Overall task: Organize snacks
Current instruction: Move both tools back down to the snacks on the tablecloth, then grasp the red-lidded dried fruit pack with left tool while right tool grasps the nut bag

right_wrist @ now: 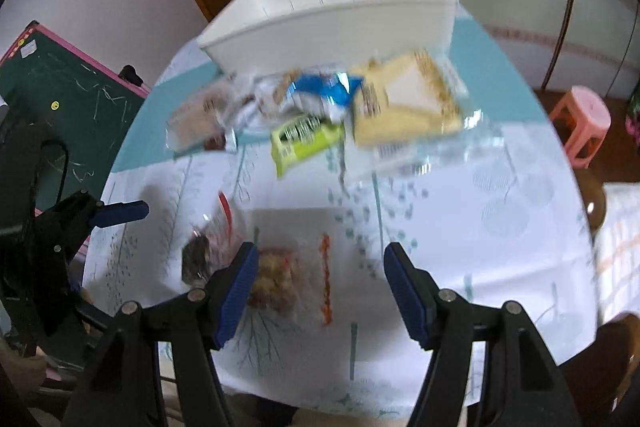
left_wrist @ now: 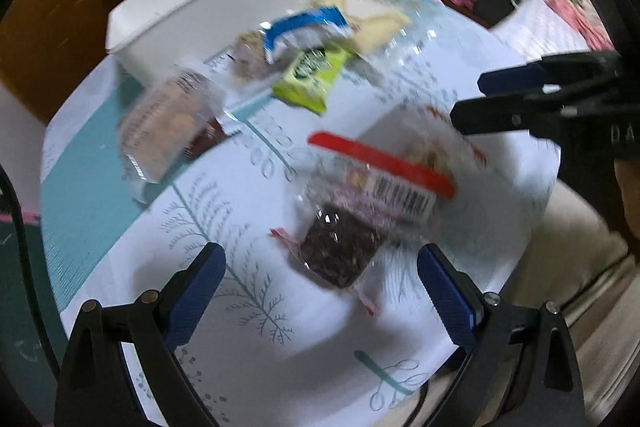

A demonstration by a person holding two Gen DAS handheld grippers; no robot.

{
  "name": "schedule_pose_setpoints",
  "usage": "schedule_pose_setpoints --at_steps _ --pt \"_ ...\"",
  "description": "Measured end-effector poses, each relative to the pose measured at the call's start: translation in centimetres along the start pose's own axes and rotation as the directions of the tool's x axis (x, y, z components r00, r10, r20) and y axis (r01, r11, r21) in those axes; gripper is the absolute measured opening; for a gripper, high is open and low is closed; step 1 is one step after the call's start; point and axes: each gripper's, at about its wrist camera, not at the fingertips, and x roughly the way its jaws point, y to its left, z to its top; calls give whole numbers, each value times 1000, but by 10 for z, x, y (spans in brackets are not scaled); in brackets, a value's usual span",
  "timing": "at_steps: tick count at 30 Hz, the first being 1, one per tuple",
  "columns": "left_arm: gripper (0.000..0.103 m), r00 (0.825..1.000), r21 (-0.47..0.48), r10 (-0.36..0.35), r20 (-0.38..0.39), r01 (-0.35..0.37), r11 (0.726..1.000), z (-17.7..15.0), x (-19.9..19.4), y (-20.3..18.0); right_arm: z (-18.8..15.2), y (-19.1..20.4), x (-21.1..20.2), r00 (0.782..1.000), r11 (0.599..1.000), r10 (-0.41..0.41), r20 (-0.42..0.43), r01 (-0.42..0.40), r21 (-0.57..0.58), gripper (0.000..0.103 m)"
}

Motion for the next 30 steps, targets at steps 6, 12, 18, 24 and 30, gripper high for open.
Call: schedule_pose_setpoints --at_steps 6,12,18,24,30 --pt "89 998 22 -28 -60 29 999 4 25 8 -9 -12 4 999 999 29 -26 -28 42 65" --pt "76 996 -70 -75 -56 71 995 15 36 26 -13 -13 11 994 995 86 -61 -83 47 66" --pt "40 999 -146 -37 -9 36 989 15 32 43 -11 3 21 988 992 123 -91 -123 0 66" --pt "34 992 -296 -124 39 130 946 8 33 75 -7 17 37 984 990 139 -115 -142 -22 66" --pt "44 981 -353 -185 54 192 916 -6 29 91 -2 28 44 988 990 119 -98 -125 -61 66"
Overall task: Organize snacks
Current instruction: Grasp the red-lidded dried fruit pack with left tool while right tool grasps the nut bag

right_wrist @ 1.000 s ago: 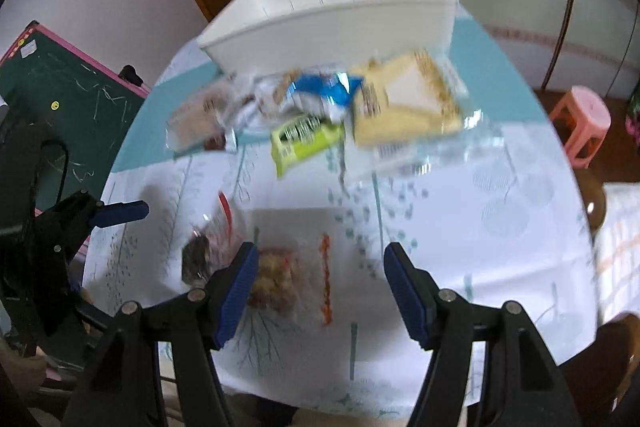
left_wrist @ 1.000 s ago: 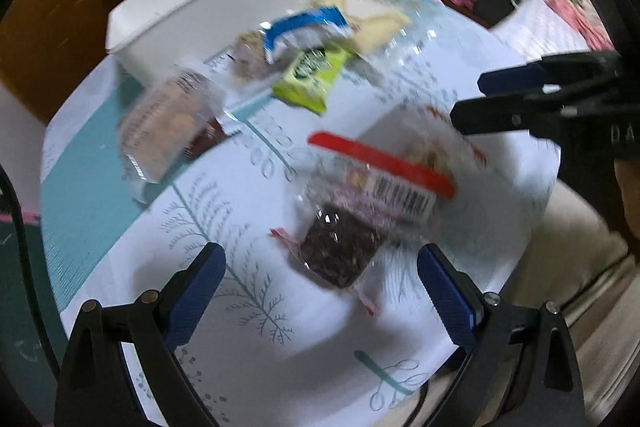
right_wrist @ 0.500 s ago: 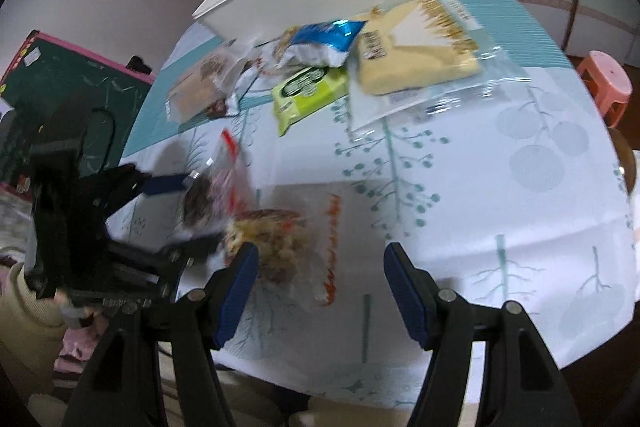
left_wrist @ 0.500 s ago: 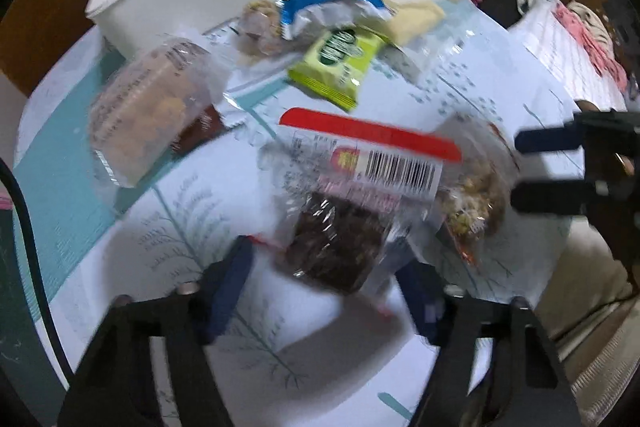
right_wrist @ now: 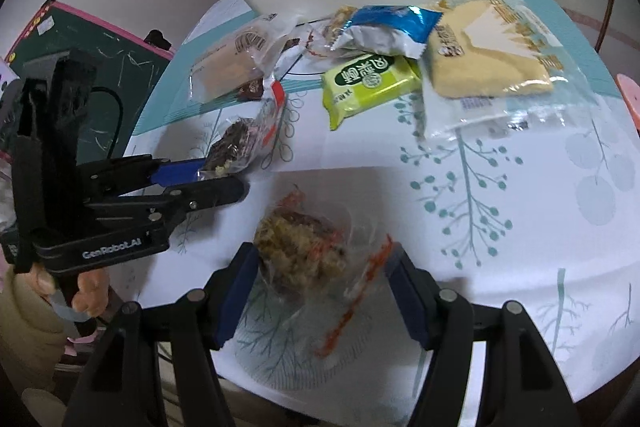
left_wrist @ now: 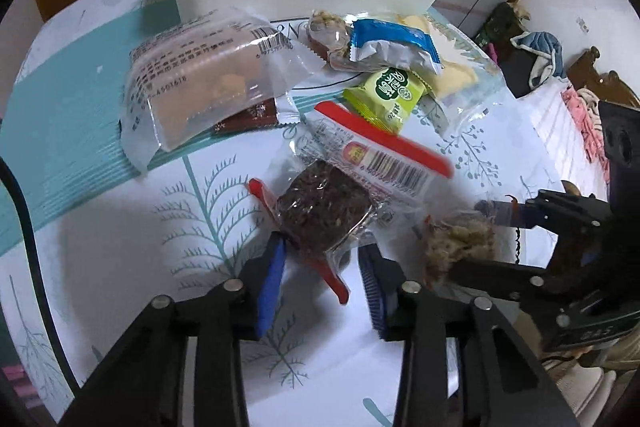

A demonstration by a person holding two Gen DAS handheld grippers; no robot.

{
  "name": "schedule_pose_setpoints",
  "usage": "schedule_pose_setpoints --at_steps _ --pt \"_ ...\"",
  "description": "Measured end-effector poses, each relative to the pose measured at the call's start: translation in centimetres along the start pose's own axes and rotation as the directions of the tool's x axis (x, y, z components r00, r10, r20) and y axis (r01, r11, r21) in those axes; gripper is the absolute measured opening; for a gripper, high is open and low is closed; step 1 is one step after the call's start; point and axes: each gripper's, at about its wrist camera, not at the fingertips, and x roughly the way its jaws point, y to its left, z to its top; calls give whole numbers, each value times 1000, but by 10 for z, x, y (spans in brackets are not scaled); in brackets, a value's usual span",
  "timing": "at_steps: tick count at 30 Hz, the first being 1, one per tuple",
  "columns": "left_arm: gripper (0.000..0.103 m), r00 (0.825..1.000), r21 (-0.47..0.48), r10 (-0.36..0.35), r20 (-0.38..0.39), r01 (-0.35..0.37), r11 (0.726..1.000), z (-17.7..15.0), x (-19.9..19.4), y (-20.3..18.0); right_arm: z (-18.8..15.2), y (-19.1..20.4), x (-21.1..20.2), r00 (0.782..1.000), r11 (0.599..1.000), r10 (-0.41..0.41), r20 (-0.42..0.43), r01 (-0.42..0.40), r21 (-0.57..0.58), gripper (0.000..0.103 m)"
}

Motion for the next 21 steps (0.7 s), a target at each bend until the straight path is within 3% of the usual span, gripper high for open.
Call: schedule_pose_setpoints --at_steps 1,3,4,5,6,15,21 --pt "56 1000 -2 -8 -3 8 1000 1 0 1 1 1 1 1000 1000 -4 4 4 -7 66" --pt "70 1000 -5 24 8 -24 1000 0 1 2 2 4 3 1000 1000 -11 14 12 -27 64" --pt "71 999 -2 40 15 -39 999 -1 0 0 2 5 4 1000 999 -7 14 7 -38 61" --pt "71 999 2 47 18 -47 999 -4 -1 -7 2 6 5 1000 999 12 8 -11 -48 44" --pt "71 998 7 57 16 -57 998 -3 -1 -6 3 6 7 1000 999 25 2 -25 -46 39" --pt "72 996 141 90 14 -91 986 22 5 -22 1 2 4 999 999 35 9 -34 -40 38" --pt "75 993 294 109 -38 -93 951 42 18 -35 1 -4 1 999 999 34 0 -34 -23 38"
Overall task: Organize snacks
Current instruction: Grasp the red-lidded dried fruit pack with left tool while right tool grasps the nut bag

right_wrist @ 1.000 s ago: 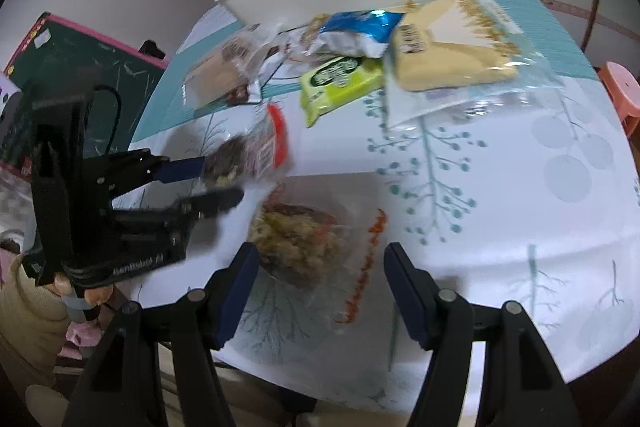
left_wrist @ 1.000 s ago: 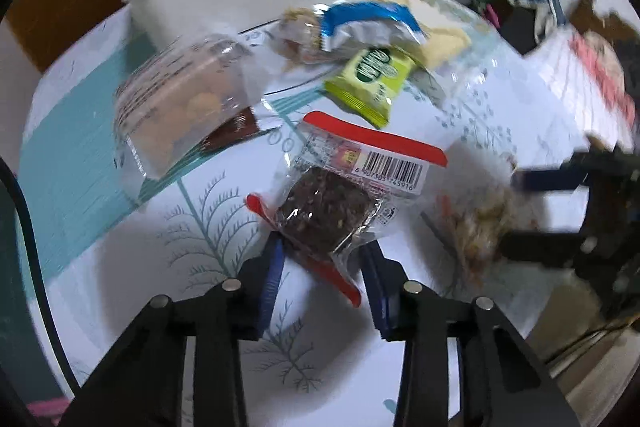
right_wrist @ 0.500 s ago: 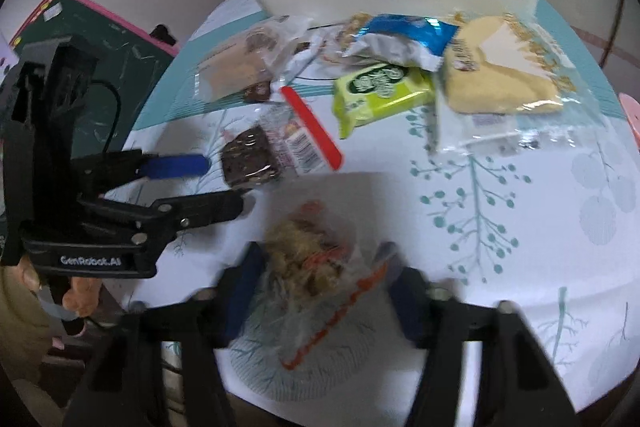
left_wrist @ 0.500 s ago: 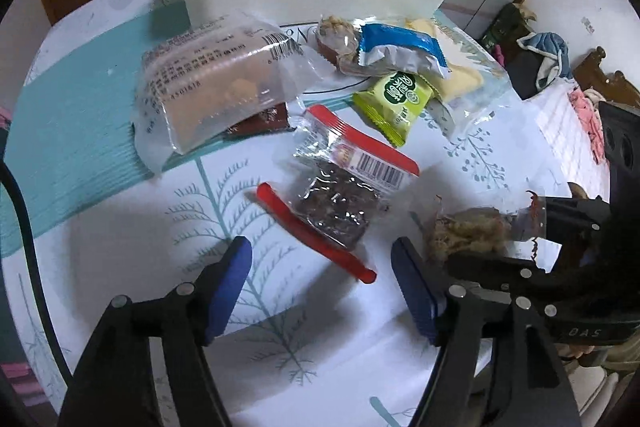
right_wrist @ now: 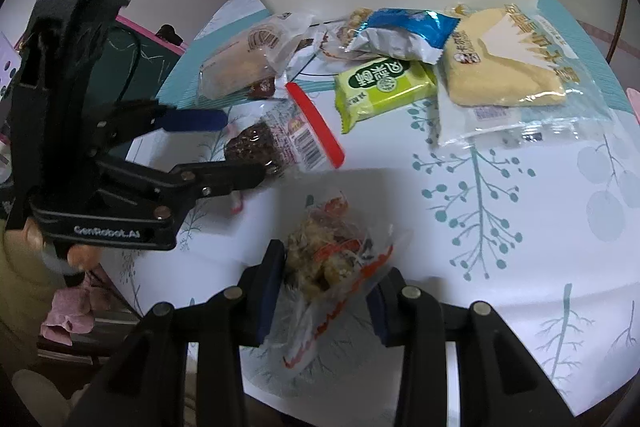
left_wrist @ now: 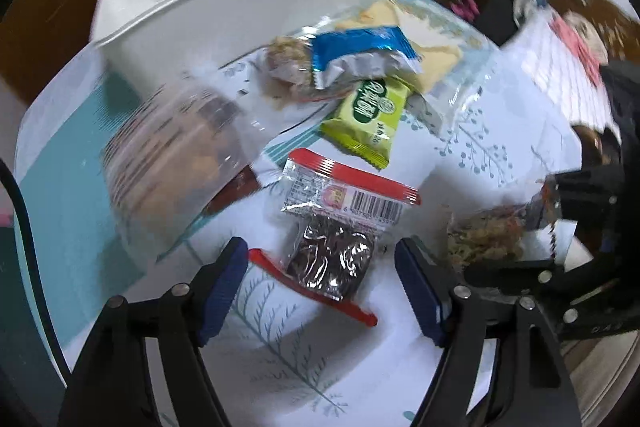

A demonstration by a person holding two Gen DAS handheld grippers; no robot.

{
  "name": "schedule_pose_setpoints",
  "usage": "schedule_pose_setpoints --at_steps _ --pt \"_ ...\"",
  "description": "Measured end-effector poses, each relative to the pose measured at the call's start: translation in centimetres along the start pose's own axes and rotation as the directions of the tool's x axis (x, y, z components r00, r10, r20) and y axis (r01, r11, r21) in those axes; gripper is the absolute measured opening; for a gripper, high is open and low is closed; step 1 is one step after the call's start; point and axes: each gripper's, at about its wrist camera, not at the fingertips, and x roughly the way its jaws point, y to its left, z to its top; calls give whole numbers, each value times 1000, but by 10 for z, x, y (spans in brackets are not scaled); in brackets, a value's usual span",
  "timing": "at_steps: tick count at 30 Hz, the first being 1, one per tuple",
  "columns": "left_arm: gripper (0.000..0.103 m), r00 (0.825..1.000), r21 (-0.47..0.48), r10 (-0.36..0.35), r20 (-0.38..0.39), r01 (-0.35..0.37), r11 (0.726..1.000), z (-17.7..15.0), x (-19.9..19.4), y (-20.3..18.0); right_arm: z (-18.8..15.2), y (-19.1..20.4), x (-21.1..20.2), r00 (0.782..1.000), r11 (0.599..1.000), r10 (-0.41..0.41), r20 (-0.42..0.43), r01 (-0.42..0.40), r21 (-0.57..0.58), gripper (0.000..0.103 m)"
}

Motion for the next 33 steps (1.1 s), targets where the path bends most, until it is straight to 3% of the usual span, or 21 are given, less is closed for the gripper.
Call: schedule_pose_setpoints --at_steps 8,15,19,24,28,29,31,33 --pt "75 995 173 41 -87 -26 985 24 12 -10 1 -5 -1 1000 1000 12 -8 -12 4 38" --pt "75 984 394 70 -163 0 919 31 17 -34 3 -9 1 1000 999 31 -4 -31 11 38" --pt "78 972 456 90 -219 20 890 33 33 -44 2 -10 1 999 999 40 -2 -40 13 38" --pt "73 972 430 54 -228 51 901 46 37 -42 3 -11 0 999 999 49 1 -49 16 38" --pt "62 979 418 66 -191 20 908 45 31 -42 2 -10 0 999 999 46 3 -46 8 38" --pt "61 982 393 64 -180 12 919 46 28 -40 2 -10 0 999 999 46 3 -46 9 38" --pt "47 988 336 44 -146 8 942 32 10 -35 2 -10 0 999 999 46 5 -46 11 38" --pt "45 991 269 42 -131 -5 963 30 1 -26 2 -9 0 999 999 43 7 -43 12 38"
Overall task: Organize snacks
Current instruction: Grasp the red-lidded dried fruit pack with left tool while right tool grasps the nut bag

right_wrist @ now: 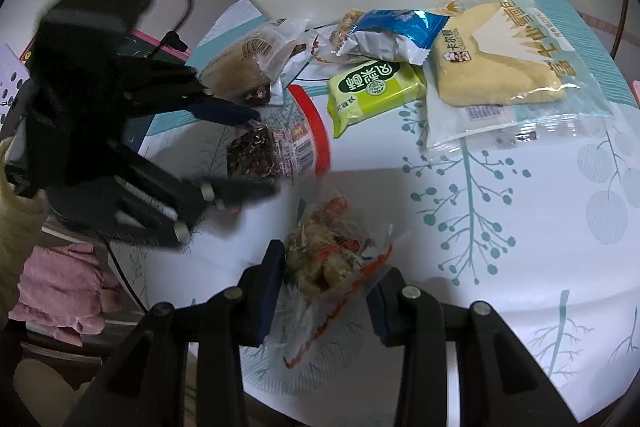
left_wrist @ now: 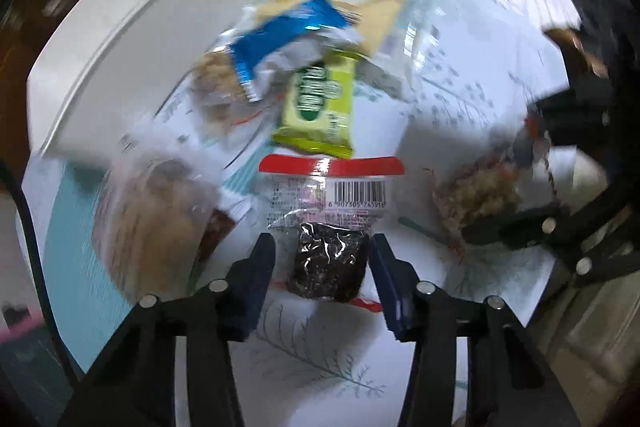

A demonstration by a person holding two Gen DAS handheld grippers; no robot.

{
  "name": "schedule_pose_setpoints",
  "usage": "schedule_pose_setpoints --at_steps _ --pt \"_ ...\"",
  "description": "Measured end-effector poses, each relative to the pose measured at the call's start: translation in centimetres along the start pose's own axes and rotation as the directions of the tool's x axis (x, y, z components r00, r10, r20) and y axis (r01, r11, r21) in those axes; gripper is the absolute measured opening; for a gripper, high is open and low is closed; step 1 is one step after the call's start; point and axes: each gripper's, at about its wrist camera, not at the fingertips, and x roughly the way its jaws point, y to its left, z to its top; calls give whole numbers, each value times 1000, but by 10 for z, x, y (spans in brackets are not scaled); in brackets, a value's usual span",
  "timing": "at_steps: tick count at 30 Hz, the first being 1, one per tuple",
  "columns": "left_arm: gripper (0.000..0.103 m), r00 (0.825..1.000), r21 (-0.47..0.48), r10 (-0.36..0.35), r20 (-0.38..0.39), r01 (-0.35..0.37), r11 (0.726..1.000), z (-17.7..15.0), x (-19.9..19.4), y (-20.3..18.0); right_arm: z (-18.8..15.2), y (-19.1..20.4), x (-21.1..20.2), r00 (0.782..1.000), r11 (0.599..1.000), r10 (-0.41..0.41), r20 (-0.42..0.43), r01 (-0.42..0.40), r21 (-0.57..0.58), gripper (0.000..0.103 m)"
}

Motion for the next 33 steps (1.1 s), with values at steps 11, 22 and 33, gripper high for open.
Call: schedule_pose_setpoints --at_steps 11,22,33 --pt "36 998 -151 41 39 -35 988 -29 -14 3 -2 16 -17 998 999 -27 58 29 -42 38" --pt "0 988 -218 54 144 -22 976 -32 -72 3 14 26 -58 983 995 -52 174 66 -72 38" --pt "33 998 -327 0 66 22 945 -30 -31 -12 14 13 -53 985 995 -67 161 77 -56 38"
